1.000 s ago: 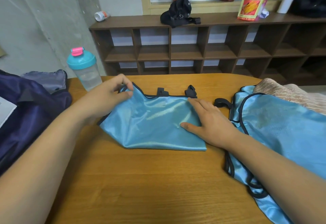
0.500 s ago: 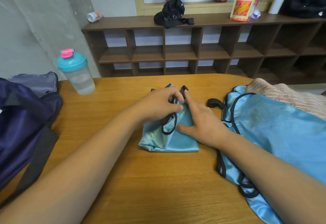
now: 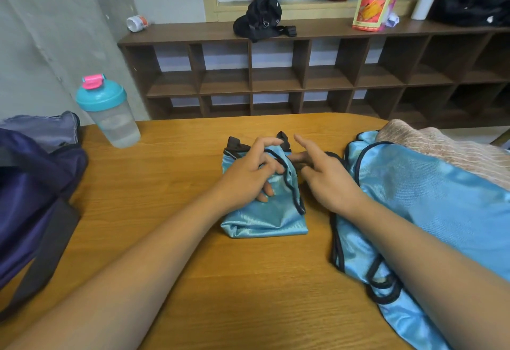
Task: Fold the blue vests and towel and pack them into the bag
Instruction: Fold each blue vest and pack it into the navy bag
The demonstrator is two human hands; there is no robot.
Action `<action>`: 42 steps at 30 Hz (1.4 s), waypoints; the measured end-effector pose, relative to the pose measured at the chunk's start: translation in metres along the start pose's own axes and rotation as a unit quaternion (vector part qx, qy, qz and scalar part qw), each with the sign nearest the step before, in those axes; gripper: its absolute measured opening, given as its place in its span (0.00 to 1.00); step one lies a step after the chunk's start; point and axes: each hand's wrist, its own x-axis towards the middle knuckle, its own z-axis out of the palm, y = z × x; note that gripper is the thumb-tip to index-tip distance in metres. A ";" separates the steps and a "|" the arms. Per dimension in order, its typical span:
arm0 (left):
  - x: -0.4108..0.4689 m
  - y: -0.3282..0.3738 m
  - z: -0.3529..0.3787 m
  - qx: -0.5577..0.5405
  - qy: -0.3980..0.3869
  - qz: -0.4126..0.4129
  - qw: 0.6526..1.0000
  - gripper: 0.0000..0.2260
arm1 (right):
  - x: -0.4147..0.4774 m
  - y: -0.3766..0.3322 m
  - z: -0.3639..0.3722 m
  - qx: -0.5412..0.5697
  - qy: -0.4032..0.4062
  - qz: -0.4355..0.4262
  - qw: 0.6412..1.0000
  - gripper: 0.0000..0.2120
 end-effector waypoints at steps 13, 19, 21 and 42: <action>-0.013 -0.019 0.011 0.255 0.084 0.135 0.954 0.31 | 0.001 -0.003 0.004 -0.122 0.003 0.012 0.992 0.39; -0.011 -0.028 0.004 0.276 0.106 0.069 0.953 0.34 | -0.002 -0.010 0.009 -0.238 0.061 -0.125 0.961 0.38; -0.008 -0.028 0.003 0.282 0.063 0.051 0.956 0.36 | -0.001 -0.010 0.012 -0.227 0.015 -0.191 0.955 0.33; -0.077 -0.052 -0.047 0.288 -0.023 0.201 0.936 0.17 | -0.004 0.001 0.007 -0.169 -0.089 -0.114 0.975 0.25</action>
